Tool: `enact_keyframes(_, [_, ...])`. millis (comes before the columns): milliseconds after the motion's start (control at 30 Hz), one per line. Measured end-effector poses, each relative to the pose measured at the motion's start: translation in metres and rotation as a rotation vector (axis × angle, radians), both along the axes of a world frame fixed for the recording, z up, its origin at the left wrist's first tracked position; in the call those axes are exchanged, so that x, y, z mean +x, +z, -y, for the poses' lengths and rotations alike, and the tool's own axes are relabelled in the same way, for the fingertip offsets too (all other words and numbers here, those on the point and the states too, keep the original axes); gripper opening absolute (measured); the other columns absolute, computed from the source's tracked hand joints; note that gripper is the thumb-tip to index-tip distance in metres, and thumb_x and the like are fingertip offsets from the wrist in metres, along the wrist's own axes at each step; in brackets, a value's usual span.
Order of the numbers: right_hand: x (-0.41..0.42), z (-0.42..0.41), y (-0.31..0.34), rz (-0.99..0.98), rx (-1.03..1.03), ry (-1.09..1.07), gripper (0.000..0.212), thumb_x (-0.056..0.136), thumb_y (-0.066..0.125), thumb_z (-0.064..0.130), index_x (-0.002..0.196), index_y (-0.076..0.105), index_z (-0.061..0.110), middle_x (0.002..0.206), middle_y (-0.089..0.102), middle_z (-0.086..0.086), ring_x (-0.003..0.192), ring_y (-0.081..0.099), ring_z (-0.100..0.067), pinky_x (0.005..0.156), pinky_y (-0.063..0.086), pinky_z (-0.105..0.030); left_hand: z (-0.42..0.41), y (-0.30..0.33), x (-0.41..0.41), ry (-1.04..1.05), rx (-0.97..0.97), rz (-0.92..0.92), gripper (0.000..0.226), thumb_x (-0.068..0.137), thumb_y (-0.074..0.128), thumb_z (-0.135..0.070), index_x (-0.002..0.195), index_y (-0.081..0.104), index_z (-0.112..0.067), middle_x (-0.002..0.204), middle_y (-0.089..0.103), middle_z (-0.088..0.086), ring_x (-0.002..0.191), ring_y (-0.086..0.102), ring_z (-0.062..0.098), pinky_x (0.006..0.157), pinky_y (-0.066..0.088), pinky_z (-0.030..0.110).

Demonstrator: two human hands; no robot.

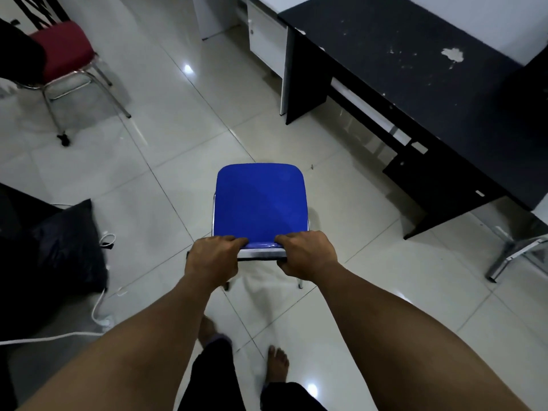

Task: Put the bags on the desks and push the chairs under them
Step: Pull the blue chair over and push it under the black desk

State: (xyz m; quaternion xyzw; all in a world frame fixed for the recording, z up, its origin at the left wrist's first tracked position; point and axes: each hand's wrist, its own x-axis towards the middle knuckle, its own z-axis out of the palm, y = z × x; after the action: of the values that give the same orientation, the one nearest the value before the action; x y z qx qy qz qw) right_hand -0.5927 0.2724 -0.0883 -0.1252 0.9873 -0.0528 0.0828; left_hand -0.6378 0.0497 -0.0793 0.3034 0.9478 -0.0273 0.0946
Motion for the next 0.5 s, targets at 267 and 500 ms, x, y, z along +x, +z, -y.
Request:
enact_keyframes(267, [-0.034, 0.048, -0.001, -0.012, -0.038, -0.059, 0.036, 0.087, 0.056, 0.046, 0.117, 0.060, 0.027, 0.093, 0.071, 0.003, 0.075, 0.066, -0.024, 0.062, 0.042, -0.030, 0.041, -0.003, -0.054, -0.089, -0.035, -0.029, 0.053, 0.061, 0.086, -0.028, 0.112, 0.070, -0.031, 0.088, 0.076, -0.005, 0.067, 0.072, 0.023, 0.056, 0.058, 0.034])
enact_keyframes(500, [-0.077, 0.101, 0.001, 0.042, -0.041, -0.178, 0.035, 0.089, 0.057, 0.038, 0.122, 0.057, 0.027, 0.096, 0.070, 0.001, 0.079, 0.066, -0.029, 0.070, 0.055, -0.037, 0.084, -0.002, -0.122, -0.147, -0.048, -0.013, 0.055, 0.055, 0.083, -0.022, 0.107, 0.070, -0.034, 0.081, 0.075, -0.008, 0.060, 0.070, 0.025, 0.054, 0.056, 0.032])
